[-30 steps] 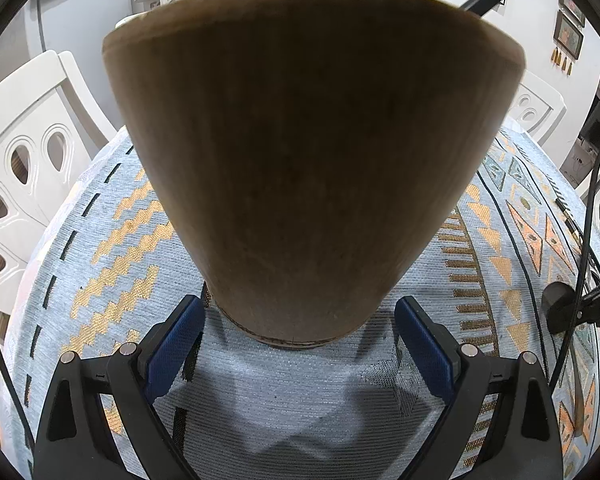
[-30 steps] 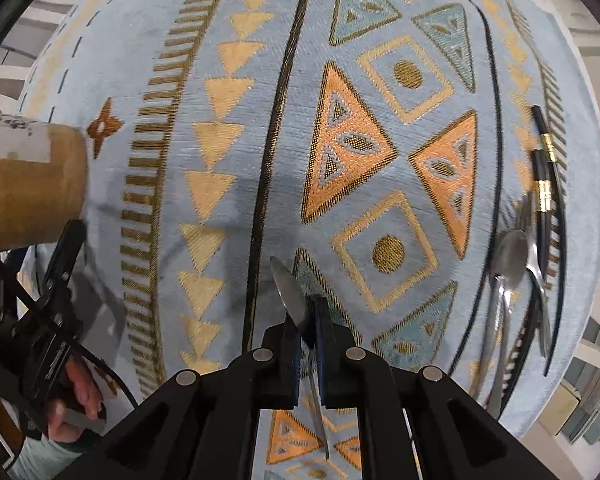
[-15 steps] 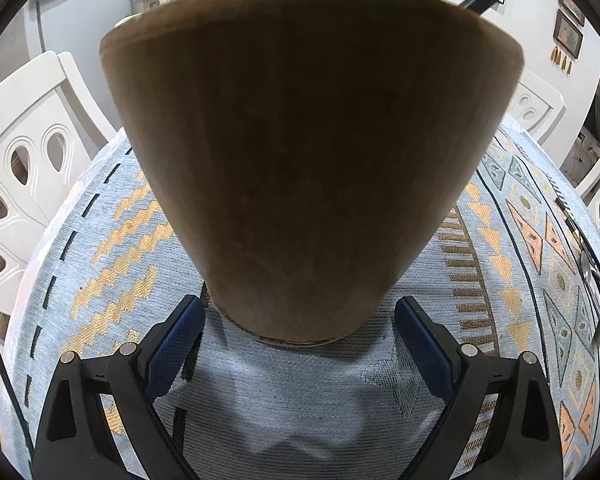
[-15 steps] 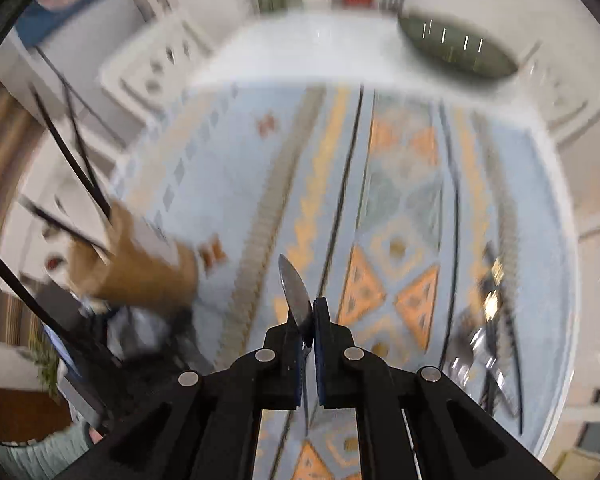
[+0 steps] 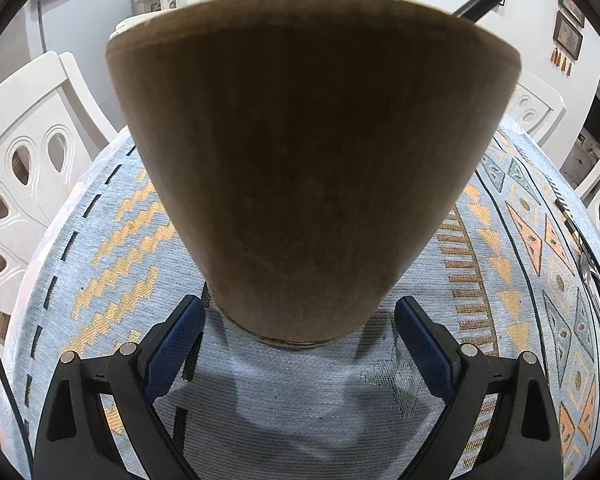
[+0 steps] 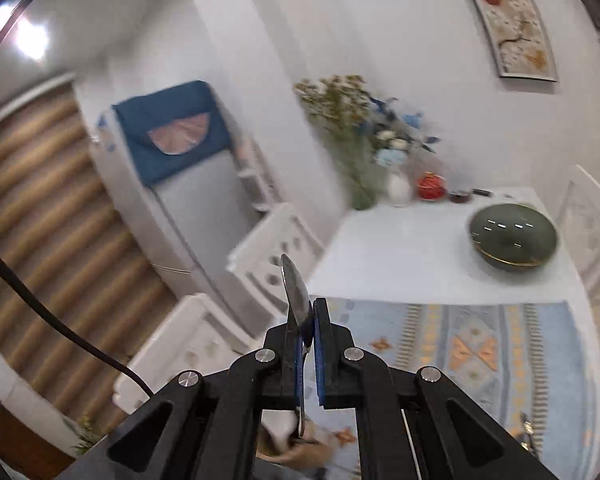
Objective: Organize utensils
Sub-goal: 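Carry the spoon to the wooden cup held by the left tool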
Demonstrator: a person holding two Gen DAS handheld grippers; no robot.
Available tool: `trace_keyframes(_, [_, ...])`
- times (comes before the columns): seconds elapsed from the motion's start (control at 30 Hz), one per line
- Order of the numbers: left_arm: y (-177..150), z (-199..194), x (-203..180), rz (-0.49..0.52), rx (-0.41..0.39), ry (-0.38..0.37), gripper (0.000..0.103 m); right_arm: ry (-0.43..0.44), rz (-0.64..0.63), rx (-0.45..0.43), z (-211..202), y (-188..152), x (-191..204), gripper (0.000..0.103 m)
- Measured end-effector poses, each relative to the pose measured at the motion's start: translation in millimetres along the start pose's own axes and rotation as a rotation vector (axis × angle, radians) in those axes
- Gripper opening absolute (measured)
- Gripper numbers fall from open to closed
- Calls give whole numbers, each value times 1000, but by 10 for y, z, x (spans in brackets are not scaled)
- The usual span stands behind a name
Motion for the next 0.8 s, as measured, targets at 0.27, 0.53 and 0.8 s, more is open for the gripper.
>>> trace_keyframes(0.27, [1,-11,-6,0,-1,-1,96,33,-87,103,566,-417,531,4])
trace_keyframes(0.53, [0,-12,-6,-2,-1,0,96,-14,-104,200,1027,-897,483,5])
trace_keyframes(0.8, [11,-20,-25,2,1,1,96,78,10,337,1172,-984,219,29])
Point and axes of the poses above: each gripper's, at about its wrist camera, not at the fingertips, and z roughly the way its jaws point, x to its left, y to its top, the point moved 2 cm from there along z, roughly the way its jaws point, and after that the axes turned 12 degrees about -y, right-handed, at the moved point
